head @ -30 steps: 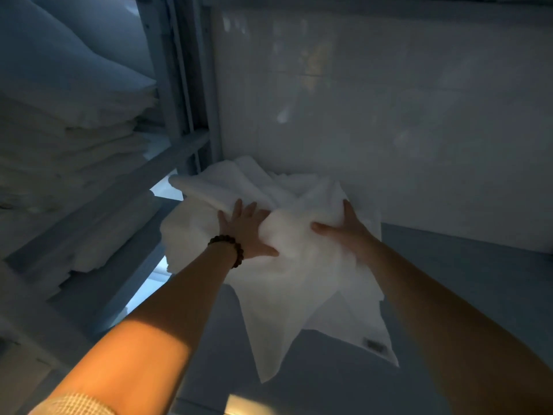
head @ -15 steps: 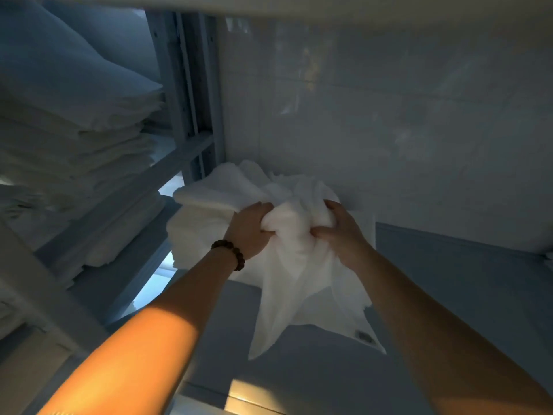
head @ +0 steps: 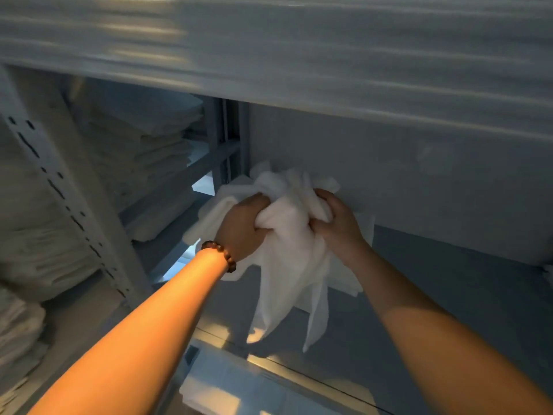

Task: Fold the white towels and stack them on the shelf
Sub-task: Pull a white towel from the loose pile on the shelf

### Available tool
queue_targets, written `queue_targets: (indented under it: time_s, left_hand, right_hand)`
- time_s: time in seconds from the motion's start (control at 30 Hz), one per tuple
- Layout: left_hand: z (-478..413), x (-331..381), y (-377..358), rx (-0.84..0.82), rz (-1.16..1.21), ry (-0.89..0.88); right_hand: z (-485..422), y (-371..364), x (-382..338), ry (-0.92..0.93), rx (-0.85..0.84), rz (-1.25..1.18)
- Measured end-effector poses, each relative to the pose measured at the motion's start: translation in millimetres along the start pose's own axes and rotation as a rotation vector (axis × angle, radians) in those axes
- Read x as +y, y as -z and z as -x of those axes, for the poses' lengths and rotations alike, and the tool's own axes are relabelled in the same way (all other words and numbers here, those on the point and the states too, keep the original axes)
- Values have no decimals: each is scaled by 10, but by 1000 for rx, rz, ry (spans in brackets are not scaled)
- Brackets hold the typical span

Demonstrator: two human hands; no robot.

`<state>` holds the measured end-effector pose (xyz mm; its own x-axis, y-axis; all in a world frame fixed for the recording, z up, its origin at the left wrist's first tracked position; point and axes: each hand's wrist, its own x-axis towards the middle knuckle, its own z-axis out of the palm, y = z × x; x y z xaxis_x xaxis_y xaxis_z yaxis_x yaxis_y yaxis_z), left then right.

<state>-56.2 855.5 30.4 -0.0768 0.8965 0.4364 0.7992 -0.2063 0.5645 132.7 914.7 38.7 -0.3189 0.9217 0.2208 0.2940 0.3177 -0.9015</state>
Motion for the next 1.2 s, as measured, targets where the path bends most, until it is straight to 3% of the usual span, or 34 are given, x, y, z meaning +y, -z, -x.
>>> queue_targets:
  time_s: [0.1,0.13,0.17,0.23,0.3,0.53,0.83,1.1,1.2]
  left_hand:
    - [475,329,148,69,-95,276]
    - [610,383,163,227,-104,400]
    - [772,491,175,203,-60,367]
    - [969,373,235,138,-150,14]
    - [1230,475,426,244,-169,-69]
    - [1634,800,823,323,-102,-83]
    - [1352,809,1016,376,-96,-155]
    - [1066,43,170,108,-178,10]
    - [1029,-325,-261,5,-273,-43]
  right_hand:
    - [354,-15,-172,90,-32,-9]
    - [475,-19,-216,115,-55,-16]
    - [585,-25,-251,127,-83,-23]
    - [767,-54,-340,153,-133,-15]
    - [915,-105,-464,165,-159,36]
    - [1246,-219,-855,254,-206,-25]
    - [1024,-166,-981,332,-154,-126]
    - [632,-326,99,290,-114,117]
    - [593,-509,694,303,-65,197]
